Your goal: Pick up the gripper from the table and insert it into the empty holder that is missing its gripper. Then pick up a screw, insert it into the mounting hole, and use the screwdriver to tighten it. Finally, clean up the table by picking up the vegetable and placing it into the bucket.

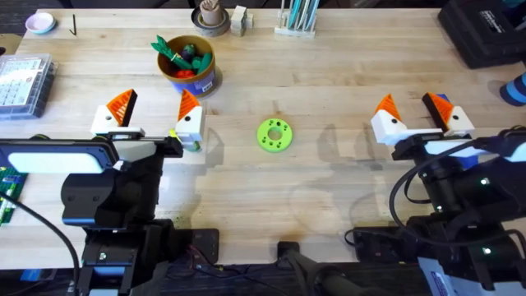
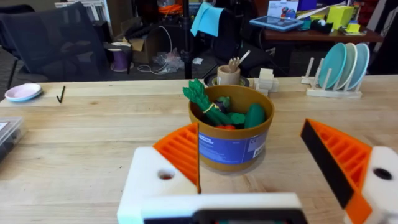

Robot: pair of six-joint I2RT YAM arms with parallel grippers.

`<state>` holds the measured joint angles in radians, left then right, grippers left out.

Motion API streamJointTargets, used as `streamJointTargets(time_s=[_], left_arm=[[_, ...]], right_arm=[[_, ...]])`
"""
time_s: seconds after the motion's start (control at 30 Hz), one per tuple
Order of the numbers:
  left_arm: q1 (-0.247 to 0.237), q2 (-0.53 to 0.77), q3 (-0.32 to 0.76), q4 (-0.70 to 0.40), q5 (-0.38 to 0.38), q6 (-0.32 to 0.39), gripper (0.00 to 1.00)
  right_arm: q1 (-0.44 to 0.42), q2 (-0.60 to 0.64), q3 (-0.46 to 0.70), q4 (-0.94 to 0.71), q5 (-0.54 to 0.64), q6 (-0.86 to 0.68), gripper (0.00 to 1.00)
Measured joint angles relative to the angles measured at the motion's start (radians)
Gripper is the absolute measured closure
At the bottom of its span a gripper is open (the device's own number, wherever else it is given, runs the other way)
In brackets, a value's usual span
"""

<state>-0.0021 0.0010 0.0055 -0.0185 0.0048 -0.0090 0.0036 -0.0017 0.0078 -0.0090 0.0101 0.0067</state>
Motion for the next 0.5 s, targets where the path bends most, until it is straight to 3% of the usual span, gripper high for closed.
streamJointTargets(time_s=[0.5], left_arm=[[0.0, 0.0, 0.003, -0.018, 0.0, 0.0, 0.008]], right_arm=[[0.0, 0.0, 0.008, -0.023, -0.012, 0.009, 0.142]])
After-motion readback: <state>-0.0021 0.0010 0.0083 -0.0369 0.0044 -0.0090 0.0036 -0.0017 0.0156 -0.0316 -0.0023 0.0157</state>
